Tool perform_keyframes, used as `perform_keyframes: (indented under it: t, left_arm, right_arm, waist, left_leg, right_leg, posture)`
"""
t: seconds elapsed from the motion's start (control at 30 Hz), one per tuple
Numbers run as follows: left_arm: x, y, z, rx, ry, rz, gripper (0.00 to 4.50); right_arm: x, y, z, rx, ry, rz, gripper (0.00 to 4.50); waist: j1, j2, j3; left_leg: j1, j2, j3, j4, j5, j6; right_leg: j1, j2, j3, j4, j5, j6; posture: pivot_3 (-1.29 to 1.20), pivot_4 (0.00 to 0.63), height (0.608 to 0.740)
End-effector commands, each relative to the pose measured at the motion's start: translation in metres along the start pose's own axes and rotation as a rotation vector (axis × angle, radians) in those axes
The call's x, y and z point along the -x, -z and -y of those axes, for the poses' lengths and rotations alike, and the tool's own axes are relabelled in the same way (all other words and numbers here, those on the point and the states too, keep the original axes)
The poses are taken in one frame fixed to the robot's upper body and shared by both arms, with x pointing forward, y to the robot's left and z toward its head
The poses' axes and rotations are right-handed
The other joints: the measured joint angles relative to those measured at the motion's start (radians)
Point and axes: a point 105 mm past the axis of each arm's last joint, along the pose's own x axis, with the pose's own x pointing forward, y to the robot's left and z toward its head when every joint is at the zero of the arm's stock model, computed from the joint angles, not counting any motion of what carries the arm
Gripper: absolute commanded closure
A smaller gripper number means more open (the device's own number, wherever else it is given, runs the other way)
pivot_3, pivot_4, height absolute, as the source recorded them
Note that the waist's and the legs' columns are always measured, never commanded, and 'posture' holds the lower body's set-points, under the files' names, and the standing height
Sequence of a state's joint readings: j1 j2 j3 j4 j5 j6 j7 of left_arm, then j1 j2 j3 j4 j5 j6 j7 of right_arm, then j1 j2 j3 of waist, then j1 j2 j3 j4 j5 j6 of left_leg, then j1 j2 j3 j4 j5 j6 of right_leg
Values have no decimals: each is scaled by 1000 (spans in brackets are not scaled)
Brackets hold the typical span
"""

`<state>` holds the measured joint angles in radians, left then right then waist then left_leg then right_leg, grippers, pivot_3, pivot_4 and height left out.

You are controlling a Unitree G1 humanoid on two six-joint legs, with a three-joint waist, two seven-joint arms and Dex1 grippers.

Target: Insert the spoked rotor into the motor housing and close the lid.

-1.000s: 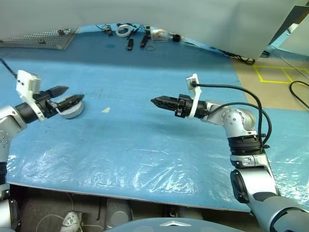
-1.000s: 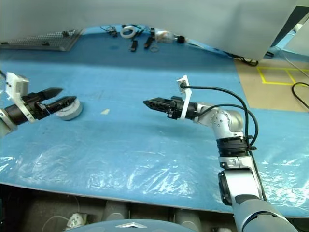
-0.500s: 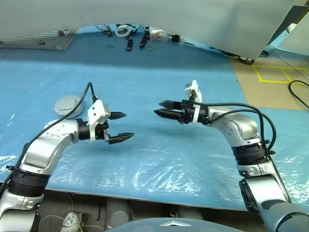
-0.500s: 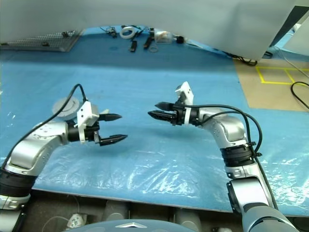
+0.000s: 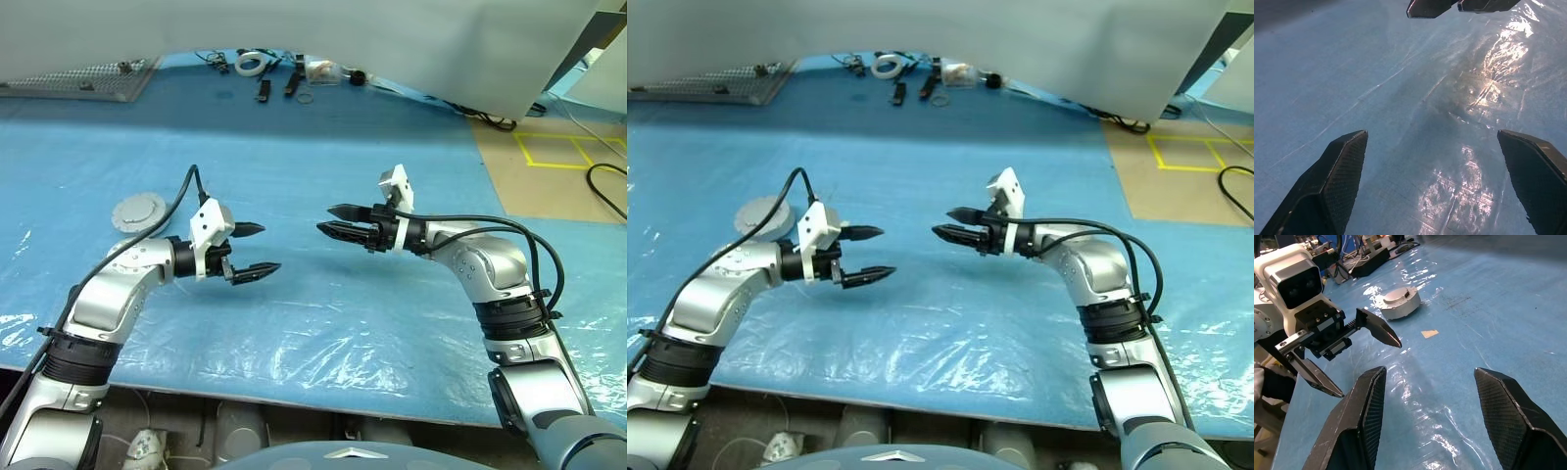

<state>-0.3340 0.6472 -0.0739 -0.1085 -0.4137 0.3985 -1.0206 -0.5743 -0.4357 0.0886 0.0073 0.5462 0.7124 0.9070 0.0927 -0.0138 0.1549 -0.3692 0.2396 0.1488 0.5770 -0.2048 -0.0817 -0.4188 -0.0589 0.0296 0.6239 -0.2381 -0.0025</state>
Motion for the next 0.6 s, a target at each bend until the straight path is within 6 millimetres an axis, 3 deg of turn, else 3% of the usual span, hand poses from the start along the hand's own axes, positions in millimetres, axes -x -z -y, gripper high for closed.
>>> perform_keyframes:
  t: [0.03,0.37,0.6]
  left_arm:
    - [2,-8,-5,-42,-10,16,21]
    - [6,-7,-11,-49,-41,19,21]
    - [18,-16,-31,-37,-146,68,21]
  right_arm:
    - [2,-13,-2,86,14,39,1477]
    - [8,-2,0,119,16,19,1477]
    - [14,4,4,119,57,1,1477]
  waist:
    - [0,0,0]
    - [0,0,0]
    - [0,0,0]
  left_leg:
    - [0,0,0,0,0,0]
    - [0,0,0,0,0,0]
    - [0,0,0,0,0,0]
  right_leg:
    - [0,0,0,0,0,0]
    - [0,0,0,0,0,0]
    - [0,0,0,0,0,0]
  posture:
    - [0,150,740]
    - [0,150,740]
    - [0,150,740]
